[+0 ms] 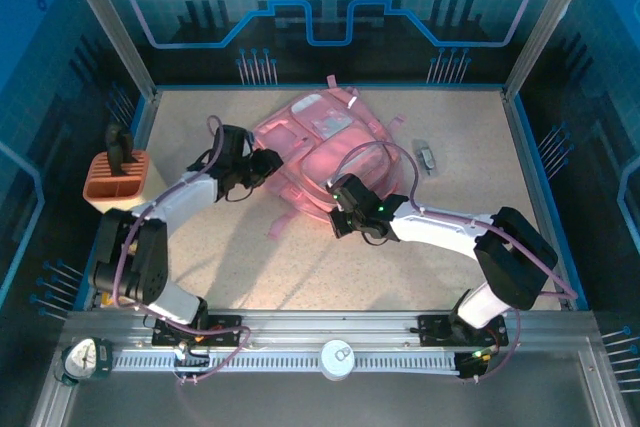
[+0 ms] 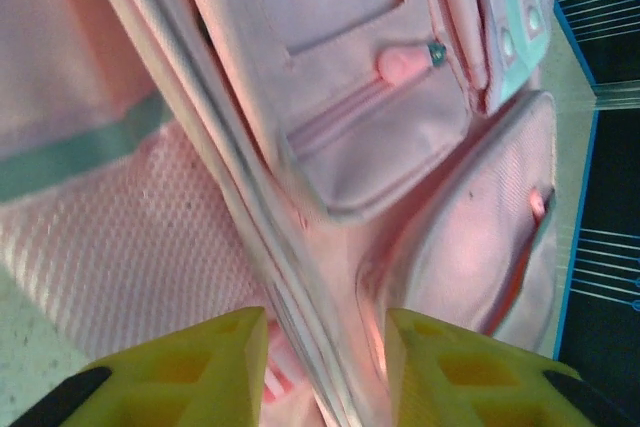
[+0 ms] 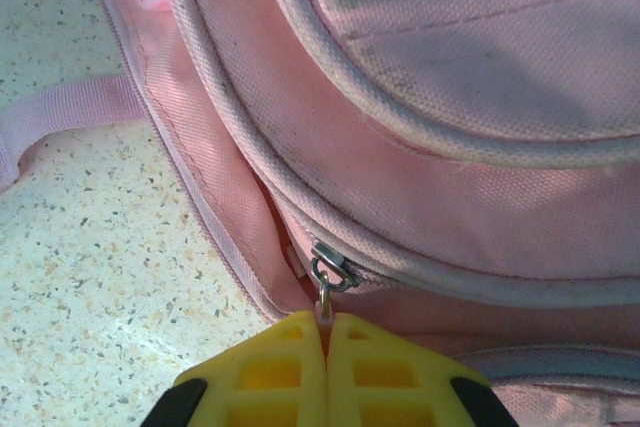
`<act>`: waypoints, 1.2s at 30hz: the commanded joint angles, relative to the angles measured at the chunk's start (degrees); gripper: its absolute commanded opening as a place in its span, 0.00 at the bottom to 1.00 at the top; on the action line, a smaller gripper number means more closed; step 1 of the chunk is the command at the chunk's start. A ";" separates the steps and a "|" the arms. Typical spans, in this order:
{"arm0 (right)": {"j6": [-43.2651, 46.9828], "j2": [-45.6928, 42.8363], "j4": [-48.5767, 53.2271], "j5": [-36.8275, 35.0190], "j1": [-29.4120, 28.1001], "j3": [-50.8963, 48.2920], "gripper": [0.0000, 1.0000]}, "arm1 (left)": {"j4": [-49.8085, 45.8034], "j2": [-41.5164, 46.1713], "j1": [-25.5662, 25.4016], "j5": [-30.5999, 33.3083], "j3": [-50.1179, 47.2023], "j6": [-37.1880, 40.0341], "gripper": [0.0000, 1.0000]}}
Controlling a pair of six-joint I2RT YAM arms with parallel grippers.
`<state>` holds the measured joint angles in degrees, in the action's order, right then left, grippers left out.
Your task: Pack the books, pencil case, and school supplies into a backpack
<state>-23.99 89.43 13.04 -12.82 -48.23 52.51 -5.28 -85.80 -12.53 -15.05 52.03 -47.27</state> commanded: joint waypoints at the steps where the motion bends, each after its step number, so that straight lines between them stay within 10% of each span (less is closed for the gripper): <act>1: -1.24 0.85 -0.56 2.55 -0.81 1.04 0.00 | 1.69 5.48 -3.45 0.61 -5.15 -6.12 0.42; 10: -1.64 -0.48 -1.48 0.88 -0.81 -0.48 0.00 | 9.16 7.39 -16.84 9.83 -11.26 -22.58 0.53; 21: -2.48 -1.09 -2.07 1.56 -0.71 -1.49 0.00 | 12.40 -0.92 -21.77 14.20 -8.57 -30.10 0.51; 36: -3.25 1.55 -2.09 2.18 -0.33 -0.46 0.00 | 11.35 -7.11 -22.30 16.80 -1.76 -28.39 0.15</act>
<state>-26.30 89.54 10.92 -12.38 -48.23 51.42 5.21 -92.75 -34.59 -0.19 47.86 -76.53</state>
